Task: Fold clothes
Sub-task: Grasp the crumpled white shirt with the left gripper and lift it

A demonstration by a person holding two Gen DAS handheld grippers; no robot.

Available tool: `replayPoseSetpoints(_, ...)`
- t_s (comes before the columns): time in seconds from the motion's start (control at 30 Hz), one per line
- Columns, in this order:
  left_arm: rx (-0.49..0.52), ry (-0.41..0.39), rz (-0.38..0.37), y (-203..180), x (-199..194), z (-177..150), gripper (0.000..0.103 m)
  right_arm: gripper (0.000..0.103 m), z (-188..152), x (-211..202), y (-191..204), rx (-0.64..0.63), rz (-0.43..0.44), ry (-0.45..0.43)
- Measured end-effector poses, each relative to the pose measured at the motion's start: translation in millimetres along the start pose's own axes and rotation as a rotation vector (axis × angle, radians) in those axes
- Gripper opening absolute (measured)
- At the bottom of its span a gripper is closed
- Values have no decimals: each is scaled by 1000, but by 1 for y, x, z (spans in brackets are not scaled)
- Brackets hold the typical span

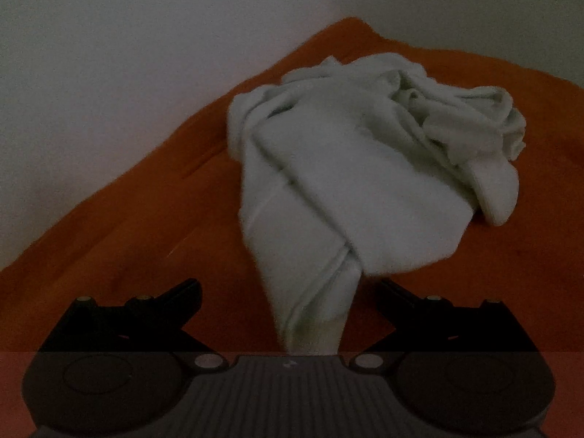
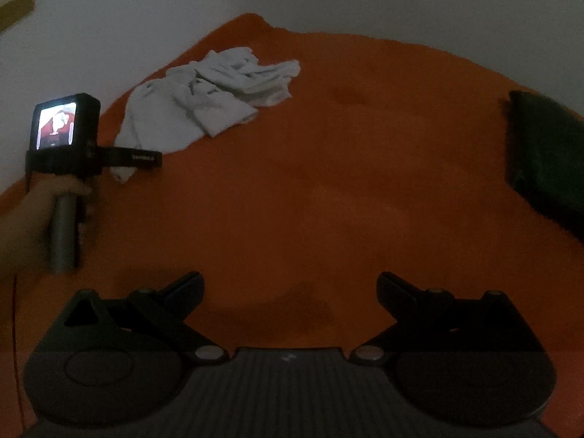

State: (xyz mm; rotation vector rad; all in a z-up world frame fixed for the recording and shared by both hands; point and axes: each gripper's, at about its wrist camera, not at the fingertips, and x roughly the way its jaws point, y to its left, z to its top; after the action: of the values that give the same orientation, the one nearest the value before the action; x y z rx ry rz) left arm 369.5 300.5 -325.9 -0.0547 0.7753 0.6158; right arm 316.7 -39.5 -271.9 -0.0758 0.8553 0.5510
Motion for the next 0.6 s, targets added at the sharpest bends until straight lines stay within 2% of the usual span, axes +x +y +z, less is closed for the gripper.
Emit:
replayPoseSetpoints(0.03,4,-7,-15,0,6,1,79,103,-1,2,-1,6,2,0)
replayPoseSetpoints(0.07,9,-11,-64,1,8,1,30,103,-1,3,-2,12,3,0)
replayPoseSetpoints(0.1,6,-29,-53,1,6,-1,22,103,-2,3,-2,17,-1,2)
replayPoseSetpoints(0.13,5,-71,-11,0,-3,-3,12,103,-1,4,-2,20,-6,2)
replayPoseSetpoints(0.23,69,-115,-30,-10,-22,-10,11,103,3,6,0,31,-24,3)
replayPoseSetpoints(0.3,76,-136,-110,-4,-42,-15,11,103,8,6,1,41,-36,-2)
replayPoseSetpoints(0.4,32,-150,-223,14,-76,-23,10,103,16,-3,5,69,-51,-8)
replayPoseSetpoints(0.47,26,-151,-250,23,-108,-39,9,103,19,-9,9,88,-67,20)
replayPoseSetpoints(0.5,34,-150,-265,25,-123,-48,9,103,19,-14,12,100,-63,39)
replayPoseSetpoints(0.6,105,-164,-331,32,-167,-83,9,103,17,-26,20,118,34,43)
